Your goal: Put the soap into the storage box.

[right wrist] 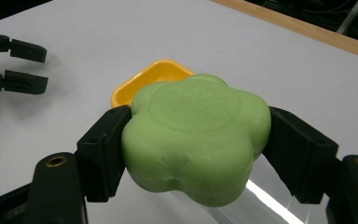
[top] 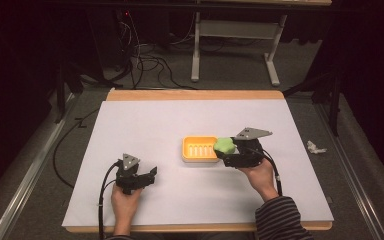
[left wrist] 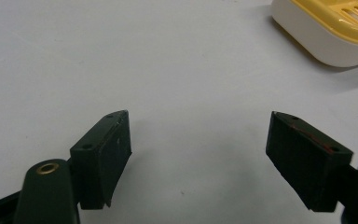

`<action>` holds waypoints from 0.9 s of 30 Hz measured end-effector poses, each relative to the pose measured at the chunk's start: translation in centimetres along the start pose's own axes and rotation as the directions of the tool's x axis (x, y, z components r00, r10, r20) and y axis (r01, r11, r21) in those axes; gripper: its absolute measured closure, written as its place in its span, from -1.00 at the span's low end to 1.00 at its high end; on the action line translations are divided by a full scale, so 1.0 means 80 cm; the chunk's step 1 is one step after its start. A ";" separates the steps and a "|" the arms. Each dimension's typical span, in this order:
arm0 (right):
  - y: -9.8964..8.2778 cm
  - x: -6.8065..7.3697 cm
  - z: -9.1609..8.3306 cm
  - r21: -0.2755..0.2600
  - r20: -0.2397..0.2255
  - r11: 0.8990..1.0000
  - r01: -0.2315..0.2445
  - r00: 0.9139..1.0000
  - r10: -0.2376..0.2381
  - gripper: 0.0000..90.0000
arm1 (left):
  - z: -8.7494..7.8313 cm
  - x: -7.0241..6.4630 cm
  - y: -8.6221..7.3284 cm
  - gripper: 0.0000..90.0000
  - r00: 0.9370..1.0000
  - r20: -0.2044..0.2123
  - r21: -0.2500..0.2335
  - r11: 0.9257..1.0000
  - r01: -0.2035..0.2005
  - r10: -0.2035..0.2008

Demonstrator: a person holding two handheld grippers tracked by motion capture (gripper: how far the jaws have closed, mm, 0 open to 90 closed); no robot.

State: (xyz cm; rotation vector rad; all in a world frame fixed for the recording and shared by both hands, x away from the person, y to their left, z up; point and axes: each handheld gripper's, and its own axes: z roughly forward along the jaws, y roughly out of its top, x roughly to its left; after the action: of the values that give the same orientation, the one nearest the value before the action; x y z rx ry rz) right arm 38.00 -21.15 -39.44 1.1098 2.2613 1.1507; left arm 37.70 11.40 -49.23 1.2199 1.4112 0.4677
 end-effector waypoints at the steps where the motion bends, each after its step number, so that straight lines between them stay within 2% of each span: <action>1: 0.000 0.000 0.000 0.000 0.000 1.000 0.000 1.000 0.000 -0.39 | 0.000 0.000 0.000 -0.49 1.000 0.000 0.000 1.000 0.000 0.000; 7: 0.005 0.001 0.019 0.020 -0.015 1.000 0.000 1.000 0.000 -0.39 | 0.000 0.000 0.000 -0.49 1.000 -0.001 0.003 1.000 -0.002 0.002; 16: 0.012 0.001 0.038 0.047 -0.013 0.999 0.005 1.000 -0.005 -0.39 | 0.000 0.000 0.000 -0.49 1.000 -0.001 0.003 1.000 -0.002 0.002; 27: 0.020 0.005 0.072 0.076 -0.013 0.997 0.020 1.000 -0.019 -0.39 | 0.000 0.000 0.000 -0.50 1.000 -0.002 0.001 1.000 -0.001 0.001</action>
State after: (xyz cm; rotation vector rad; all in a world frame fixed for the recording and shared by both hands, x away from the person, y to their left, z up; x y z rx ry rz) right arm 42.04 -17.34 -41.61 1.1092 2.3376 1.0749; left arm 37.70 11.39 -49.23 1.2213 1.4127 0.4682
